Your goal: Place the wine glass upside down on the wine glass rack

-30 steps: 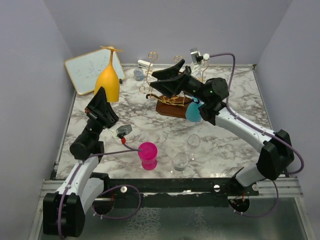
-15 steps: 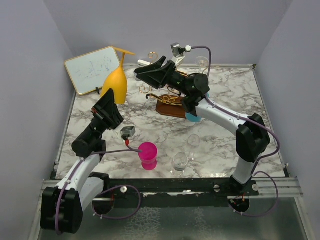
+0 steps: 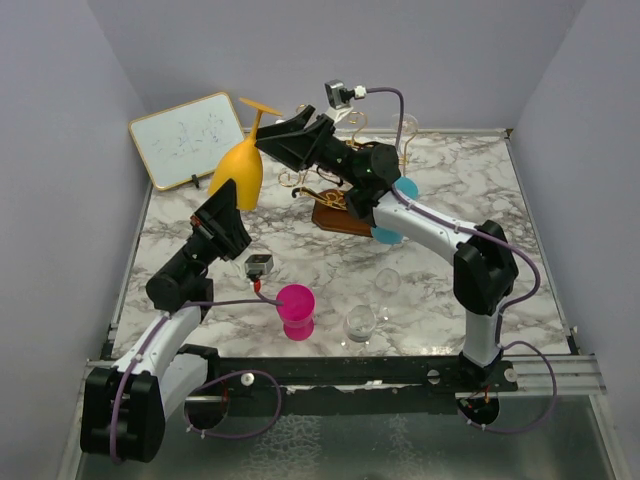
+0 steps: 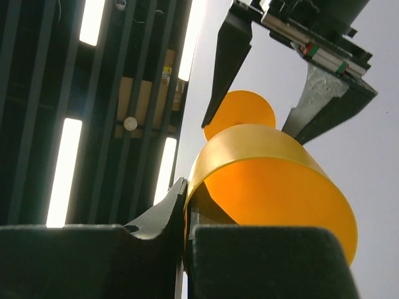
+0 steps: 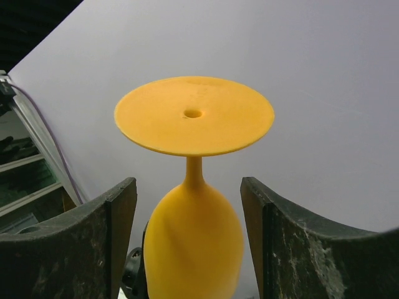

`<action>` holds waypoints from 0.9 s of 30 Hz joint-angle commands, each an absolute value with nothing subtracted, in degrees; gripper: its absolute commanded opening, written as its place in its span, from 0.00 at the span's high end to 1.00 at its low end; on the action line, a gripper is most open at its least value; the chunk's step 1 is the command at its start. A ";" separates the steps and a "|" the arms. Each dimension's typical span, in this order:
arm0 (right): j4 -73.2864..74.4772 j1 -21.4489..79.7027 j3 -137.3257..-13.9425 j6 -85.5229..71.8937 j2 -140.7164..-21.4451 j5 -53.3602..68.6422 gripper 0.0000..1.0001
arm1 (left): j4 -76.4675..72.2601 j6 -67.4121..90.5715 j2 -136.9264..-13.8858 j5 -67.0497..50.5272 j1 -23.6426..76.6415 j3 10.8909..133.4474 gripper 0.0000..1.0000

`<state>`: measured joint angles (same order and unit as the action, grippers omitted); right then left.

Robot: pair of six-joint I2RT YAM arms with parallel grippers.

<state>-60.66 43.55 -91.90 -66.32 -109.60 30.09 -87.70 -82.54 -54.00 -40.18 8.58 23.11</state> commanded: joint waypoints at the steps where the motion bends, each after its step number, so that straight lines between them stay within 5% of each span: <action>1: -59.96 45.45 -94.31 -64.84 -111.02 27.39 0.34 | -100.22 -84.51 -54.14 -42.71 9.31 25.09 1.00; 7: -59.56 46.21 -96.38 -63.56 -112.04 26.63 0.51 | -99.11 -85.60 -54.58 -42.42 9.53 25.69 1.00; 12: -60.29 46.73 -96.80 -64.24 -112.80 26.91 0.84 | -98.46 -86.28 -54.89 -42.17 9.58 25.79 1.00; 23: -59.36 47.46 -96.92 -62.21 -112.85 26.21 0.99 | -98.04 -85.94 -55.28 -42.50 9.65 25.73 1.00; 27: -53.51 47.46 -92.74 -53.70 -106.81 20.51 0.99 | -95.92 -86.33 -54.97 -41.36 9.67 25.75 0.70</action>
